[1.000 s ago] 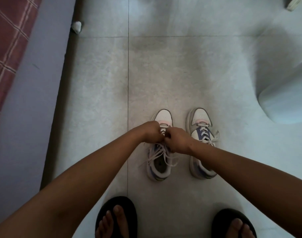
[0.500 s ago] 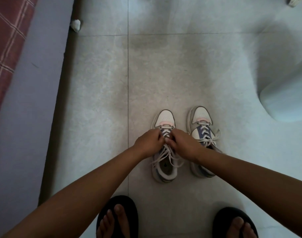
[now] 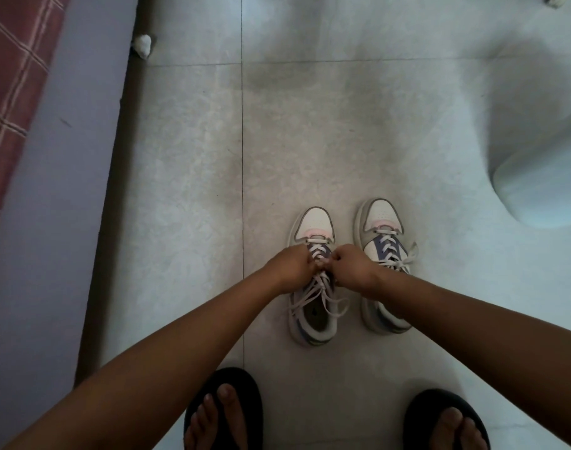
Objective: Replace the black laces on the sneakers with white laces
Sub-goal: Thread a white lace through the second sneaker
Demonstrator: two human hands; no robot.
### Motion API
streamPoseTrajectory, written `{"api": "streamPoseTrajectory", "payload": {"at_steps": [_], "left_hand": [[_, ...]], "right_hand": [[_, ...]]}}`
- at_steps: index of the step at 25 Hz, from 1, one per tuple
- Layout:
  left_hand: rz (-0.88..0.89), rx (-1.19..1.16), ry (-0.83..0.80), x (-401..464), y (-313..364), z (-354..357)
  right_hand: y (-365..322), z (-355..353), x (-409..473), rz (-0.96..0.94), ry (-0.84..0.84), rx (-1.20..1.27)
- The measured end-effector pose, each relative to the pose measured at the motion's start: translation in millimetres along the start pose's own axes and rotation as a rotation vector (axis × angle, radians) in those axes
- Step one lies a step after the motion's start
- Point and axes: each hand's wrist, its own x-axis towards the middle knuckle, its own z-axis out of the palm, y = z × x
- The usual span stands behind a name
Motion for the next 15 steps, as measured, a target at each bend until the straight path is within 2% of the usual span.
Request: {"api": "streamPoseTrajectory", "payload": {"at_steps": [4, 9, 11, 15], "left_hand": [[-0.076, -0.226, 0.074, 0.4, -9.7, 3.9], [0.003, -0.695, 0.202, -18.2, -27.8, 7.1], [-0.028, -0.668, 0.206, -19.7, -29.3, 13.6], [-0.115, -0.318, 0.12, -4.8, -21.2, 10.2]], "right_hand": [[-0.6, -1.4, -3.9, 0.01, -0.029, 0.161], [9.6, -12.0, -14.4, -0.21, -0.024, 0.206], [12.7, -11.8, -13.6, -0.23, -0.055, 0.132], [-3.9, -9.6, -2.0, -0.237, -0.085, -0.286]]}}
